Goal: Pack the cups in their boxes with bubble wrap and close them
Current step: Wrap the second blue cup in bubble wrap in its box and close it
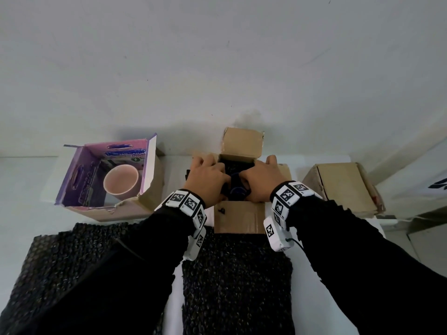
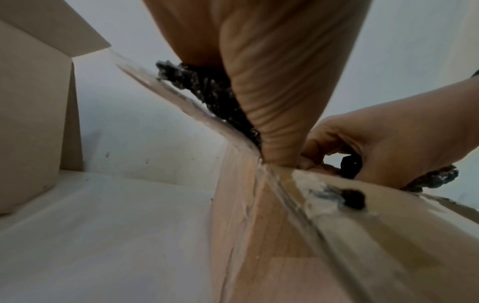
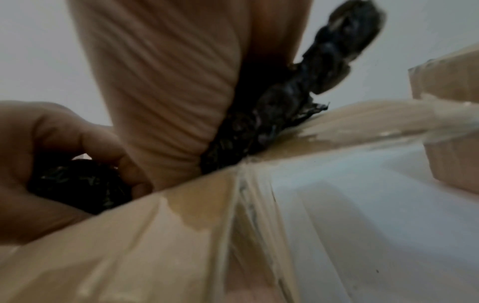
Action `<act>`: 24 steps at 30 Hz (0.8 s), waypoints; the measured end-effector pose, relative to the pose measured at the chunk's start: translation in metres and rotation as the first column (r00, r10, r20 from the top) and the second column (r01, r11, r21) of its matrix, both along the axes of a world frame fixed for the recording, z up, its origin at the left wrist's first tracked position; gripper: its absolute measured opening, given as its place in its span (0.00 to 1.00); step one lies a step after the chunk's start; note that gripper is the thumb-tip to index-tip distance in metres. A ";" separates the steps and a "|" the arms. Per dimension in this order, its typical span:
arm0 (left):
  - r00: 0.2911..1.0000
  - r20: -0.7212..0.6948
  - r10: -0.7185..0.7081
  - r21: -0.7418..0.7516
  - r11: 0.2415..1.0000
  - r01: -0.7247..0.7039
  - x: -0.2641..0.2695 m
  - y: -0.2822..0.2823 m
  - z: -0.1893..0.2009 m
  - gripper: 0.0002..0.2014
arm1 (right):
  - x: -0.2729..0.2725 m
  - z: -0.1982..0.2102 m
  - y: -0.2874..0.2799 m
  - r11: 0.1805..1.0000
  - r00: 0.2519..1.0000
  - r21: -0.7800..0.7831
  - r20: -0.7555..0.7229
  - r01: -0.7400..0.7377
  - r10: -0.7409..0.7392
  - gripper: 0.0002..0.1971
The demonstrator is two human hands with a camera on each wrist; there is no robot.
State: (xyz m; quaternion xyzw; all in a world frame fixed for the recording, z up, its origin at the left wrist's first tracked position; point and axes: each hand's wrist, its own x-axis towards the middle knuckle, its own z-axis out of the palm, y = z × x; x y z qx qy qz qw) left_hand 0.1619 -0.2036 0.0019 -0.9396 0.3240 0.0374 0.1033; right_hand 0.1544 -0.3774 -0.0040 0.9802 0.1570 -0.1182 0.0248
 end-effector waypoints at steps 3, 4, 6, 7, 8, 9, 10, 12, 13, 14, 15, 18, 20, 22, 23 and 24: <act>0.996 -0.049 -0.078 -0.028 0.997 0.076 0.001 -0.006 0.000 0.09 | -0.002 0.001 0.002 1.000 0.999 -0.007 -0.047 -0.017 0.017 0.04; 0.991 -0.081 -0.109 -0.032 0.994 0.107 0.002 -0.007 0.000 0.09 | -0.003 0.001 0.002 1.000 0.998 -0.001 -0.060 -0.023 0.022 0.02; 0.978 -0.137 -0.158 -0.022 0.987 0.157 0.006 -0.005 0.000 0.10 | -0.005 0.002 0.000 0.999 0.996 0.012 -0.082 -0.032 0.033 0.02; 0.973 -0.153 -0.170 -0.020 0.985 0.169 0.007 -0.003 0.000 0.11 | -0.007 0.003 -0.001 0.999 0.995 0.021 -0.094 -0.035 0.036 0.02; 0.972 -0.167 -0.166 -0.031 0.986 0.163 0.007 -0.001 0.001 0.13 | -0.008 0.004 -0.003 0.999 0.993 0.033 -0.113 -0.034 0.037 0.03; 0.972 -0.186 -0.144 -0.049 0.989 0.137 0.007 0.001 0.002 0.17 | -0.009 0.005 -0.004 0.999 0.991 0.039 -0.129 -0.037 0.042 0.04; 0.971 -0.203 -0.125 -0.066 0.991 0.114 0.006 0.002 0.004 0.21 | -0.010 0.005 -0.005 0.998 0.989 0.039 -0.135 -0.049 0.053 0.04; 0.969 -0.219 -0.116 -0.073 0.992 0.102 0.004 0.003 0.006 0.24 | -0.012 0.006 -0.004 0.996 0.990 0.023 -0.112 -0.084 0.086 0.04; 0.968 -0.218 -0.121 -0.057 0.992 0.112 0.003 0.003 0.008 0.21 | -0.012 0.007 -0.005 0.995 0.990 0.020 -0.104 -0.093 0.095 0.05; 0.967 -0.221 -0.127 -0.032 0.992 0.123 0.004 0.003 0.009 0.17 | -0.011 0.009 -0.006 0.996 0.990 0.022 -0.110 -0.087 0.089 0.06; 0.965 -0.228 -0.129 -0.007 0.991 0.131 0.004 0.003 0.009 0.15 | -0.010 0.012 -0.008 0.998 0.989 0.027 -0.128 -0.065 0.068 0.08; 0.977 -0.197 -0.085 0.068 0.993 0.100 0.007 -0.001 0.007 0.12 | -0.009 0.018 -0.013 0.999 0.979 0.036 -0.205 0.011 -0.003 0.11; 0.990 -0.137 -0.016 0.098 0.995 0.030 0.007 -0.005 0.005 0.13 | -0.012 0.016 -0.011 1.000 0.973 0.021 -0.232 0.019 -0.014 0.11; 0.997 -0.081 0.007 0.071 0.997 -0.001 0.006 -0.009 0.001 0.15 | -0.015 0.014 -0.006 1.000 0.970 -0.004 -0.243 0.020 -0.021 0.11; 0.998 -0.059 0.007 0.026 1.000 -0.005 0.005 -0.009 0.000 0.13 | -0.016 0.014 -0.004 1.000 0.969 -0.019 -0.246 0.024 -0.028 0.11; 0.999 -0.047 -0.004 -0.019 1.000 0.003 0.005 -0.008 -0.001 0.10 | -0.017 0.013 -0.003 0.999 0.968 -0.034 -0.248 0.027 -0.034 0.10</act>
